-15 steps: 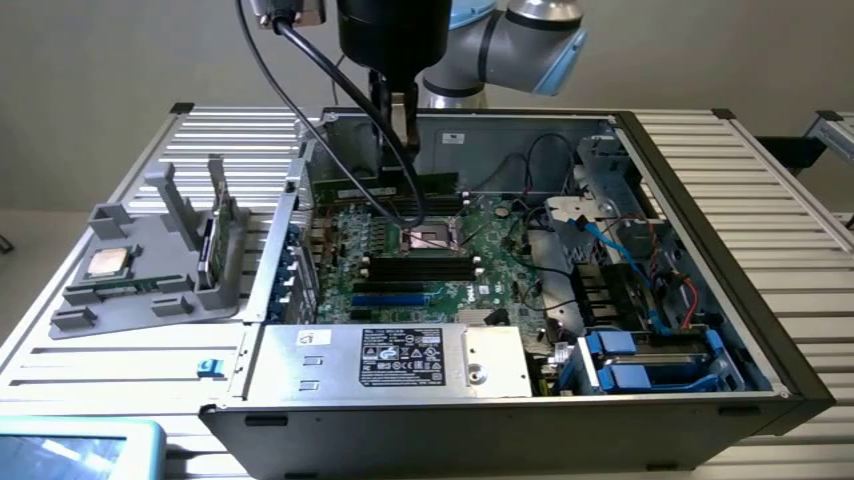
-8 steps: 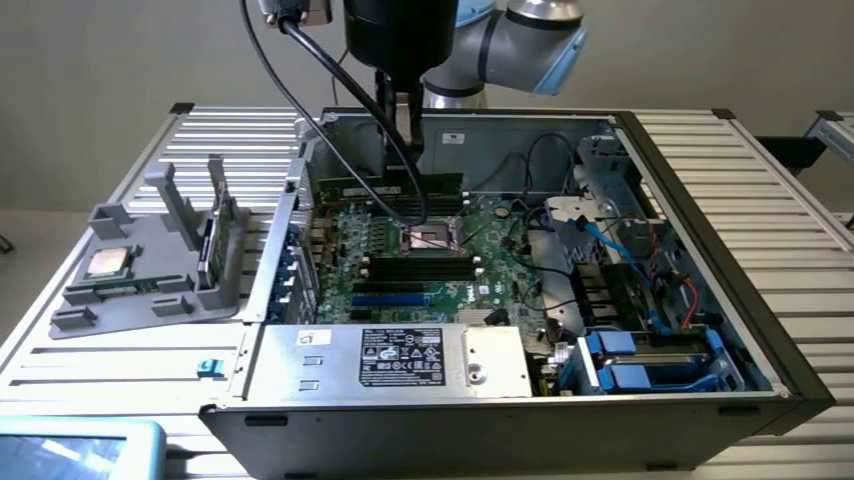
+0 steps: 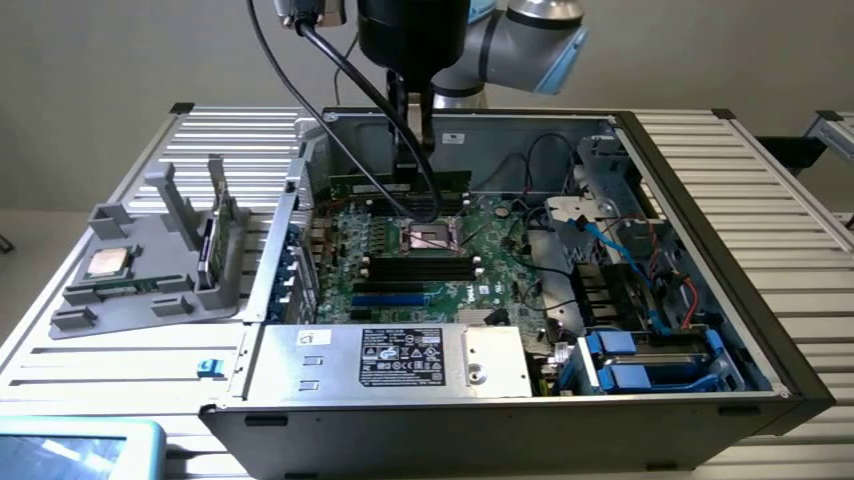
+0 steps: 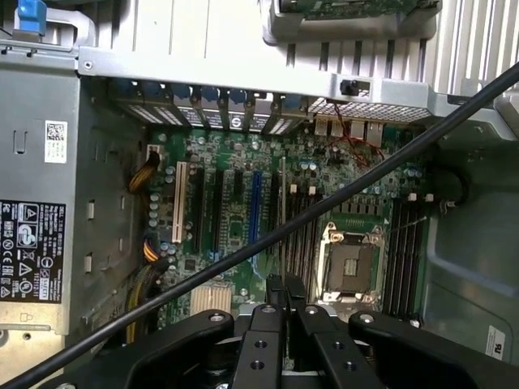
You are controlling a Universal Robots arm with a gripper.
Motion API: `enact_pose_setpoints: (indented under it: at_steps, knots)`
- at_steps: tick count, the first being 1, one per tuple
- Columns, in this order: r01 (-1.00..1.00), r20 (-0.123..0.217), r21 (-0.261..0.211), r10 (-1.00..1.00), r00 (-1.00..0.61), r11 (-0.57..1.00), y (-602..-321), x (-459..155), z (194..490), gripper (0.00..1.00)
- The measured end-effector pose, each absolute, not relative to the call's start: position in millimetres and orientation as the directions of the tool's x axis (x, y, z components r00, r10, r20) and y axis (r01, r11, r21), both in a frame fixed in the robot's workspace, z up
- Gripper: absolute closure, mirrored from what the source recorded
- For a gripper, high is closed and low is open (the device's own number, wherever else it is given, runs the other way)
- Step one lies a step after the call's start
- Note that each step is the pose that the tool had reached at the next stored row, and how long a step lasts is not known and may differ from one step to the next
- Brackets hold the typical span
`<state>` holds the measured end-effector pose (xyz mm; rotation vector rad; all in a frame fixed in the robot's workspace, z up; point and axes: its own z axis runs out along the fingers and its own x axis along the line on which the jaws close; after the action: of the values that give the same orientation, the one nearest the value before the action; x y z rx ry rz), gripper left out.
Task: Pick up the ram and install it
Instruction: 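Pick up the ram and move it above insertion slot, then insert the ram into the slot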
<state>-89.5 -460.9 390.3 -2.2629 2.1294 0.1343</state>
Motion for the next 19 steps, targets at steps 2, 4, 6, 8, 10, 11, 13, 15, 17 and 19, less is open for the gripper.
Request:
enact_pose_setpoints:
  at_steps: [2,4,6,8,10,11,13,15,17,19]
  knots:
    - [-0.998,-0.092,0.036,-0.994,0.057,-0.06,-460.5,-87.3,389.8,0.89]
    - [-0.998,-0.099,0.035,-0.994,0.051,-0.055,-460.4,-85.8,389.3,0.89]
    - [-0.998,-0.103,0.035,-0.994,0.038,-0.042,-460.3,-85.5,388.9,0.89]
    - [-0.999,-0.104,0.035,-0.994,0.019,-0.023,-460.3,-85.4,388.6,0.89]
    - [-0.999,-0.105,0.035,-0.995,-0.001,-0.003,-460.4,-85.3,388.3,0.89]
    - [-0.999,-0.105,0.035,-0.994,-0.011,0.007,-460.3,-85.2,388.2,0.89]
    - [-0.999,-0.105,0.035,-0.994,-0.023,0.019,-460.3,-85.1,388.1,0.89]
    - [-0.999,-0.105,0.035,-0.994,-0.023,0.019,-460.3,-85.1,388.2,0.89]
    - [-0.999,-0.105,0.035,-0.994,-0.023,0.019,-460.3,-85.1,388.2,0.89]
    - [-0.999,-0.105,0.035,-0.994,-0.023,0.019,-460.3,-85.1,388.2,0.89]
